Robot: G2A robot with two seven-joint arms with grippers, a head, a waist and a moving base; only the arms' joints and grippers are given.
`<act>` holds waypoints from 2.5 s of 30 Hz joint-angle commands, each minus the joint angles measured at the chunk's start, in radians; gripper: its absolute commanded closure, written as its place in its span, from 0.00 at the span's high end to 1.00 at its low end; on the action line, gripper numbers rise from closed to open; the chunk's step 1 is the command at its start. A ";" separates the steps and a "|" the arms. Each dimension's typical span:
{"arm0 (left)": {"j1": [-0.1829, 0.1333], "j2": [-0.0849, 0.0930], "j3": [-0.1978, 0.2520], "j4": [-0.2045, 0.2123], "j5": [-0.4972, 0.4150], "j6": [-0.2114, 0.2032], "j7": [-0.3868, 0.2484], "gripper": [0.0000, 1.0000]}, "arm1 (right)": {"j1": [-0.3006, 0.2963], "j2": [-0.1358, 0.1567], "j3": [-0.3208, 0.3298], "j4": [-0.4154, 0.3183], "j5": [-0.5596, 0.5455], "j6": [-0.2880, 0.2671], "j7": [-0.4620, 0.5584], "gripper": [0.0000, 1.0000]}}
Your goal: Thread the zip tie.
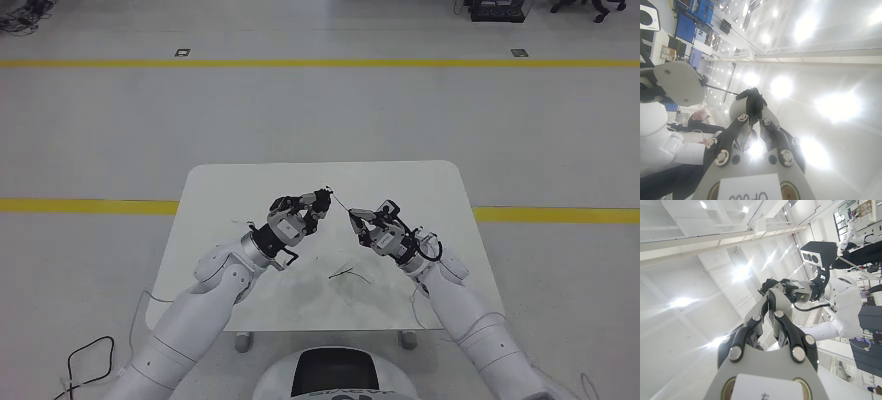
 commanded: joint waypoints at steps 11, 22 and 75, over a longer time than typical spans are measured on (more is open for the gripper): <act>0.002 -0.003 -0.007 -0.001 0.004 0.006 -0.001 0.00 | -0.002 -0.001 0.001 0.005 -0.008 0.003 -0.007 0.00; 0.001 -0.006 -0.010 0.003 0.006 0.011 -0.003 0.00 | 0.001 -0.002 0.000 0.018 -0.016 0.006 -0.008 0.00; 0.058 -0.018 -0.019 -0.058 0.030 -0.018 0.095 0.00 | -0.099 0.048 0.169 -0.134 -0.288 -0.241 -0.003 1.00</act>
